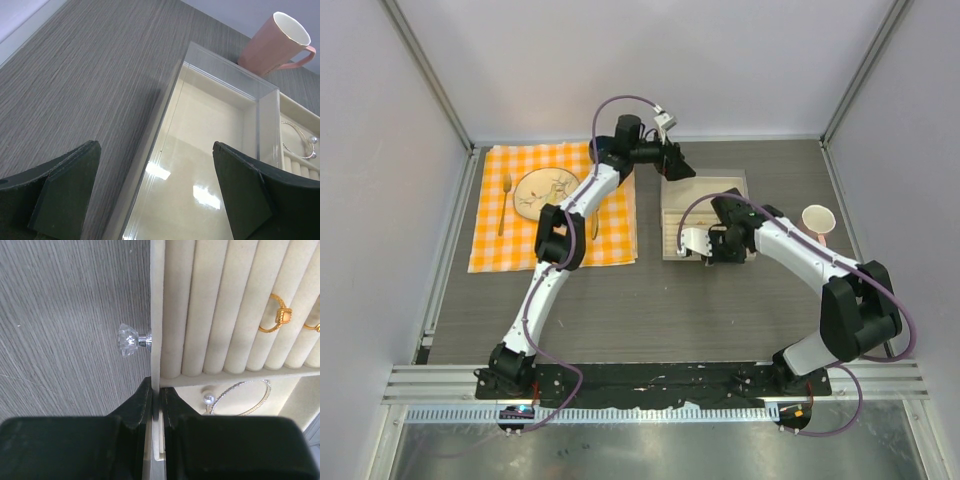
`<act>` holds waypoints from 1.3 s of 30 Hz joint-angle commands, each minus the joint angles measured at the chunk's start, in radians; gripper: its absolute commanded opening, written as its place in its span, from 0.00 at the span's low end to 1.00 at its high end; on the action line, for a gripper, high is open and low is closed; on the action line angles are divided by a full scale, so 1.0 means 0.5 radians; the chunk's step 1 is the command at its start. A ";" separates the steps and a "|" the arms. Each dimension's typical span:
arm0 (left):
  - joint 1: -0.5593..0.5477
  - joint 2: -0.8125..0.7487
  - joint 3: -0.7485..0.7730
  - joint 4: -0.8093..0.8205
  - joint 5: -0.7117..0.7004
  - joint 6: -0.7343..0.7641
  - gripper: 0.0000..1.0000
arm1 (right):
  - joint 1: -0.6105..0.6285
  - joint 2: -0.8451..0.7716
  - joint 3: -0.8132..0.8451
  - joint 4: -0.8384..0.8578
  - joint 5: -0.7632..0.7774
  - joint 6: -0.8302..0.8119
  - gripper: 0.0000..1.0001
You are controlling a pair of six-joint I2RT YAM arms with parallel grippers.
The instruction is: Organize the mixed jewelry
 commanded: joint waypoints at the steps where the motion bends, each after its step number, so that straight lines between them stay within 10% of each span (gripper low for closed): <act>1: -0.019 0.024 0.086 0.076 0.063 -0.002 1.00 | -0.023 -0.007 0.118 0.036 -0.023 -0.039 0.01; 39: -0.053 0.067 0.073 0.080 0.088 0.032 1.00 | -0.054 0.076 0.265 -0.035 -0.014 -0.082 0.01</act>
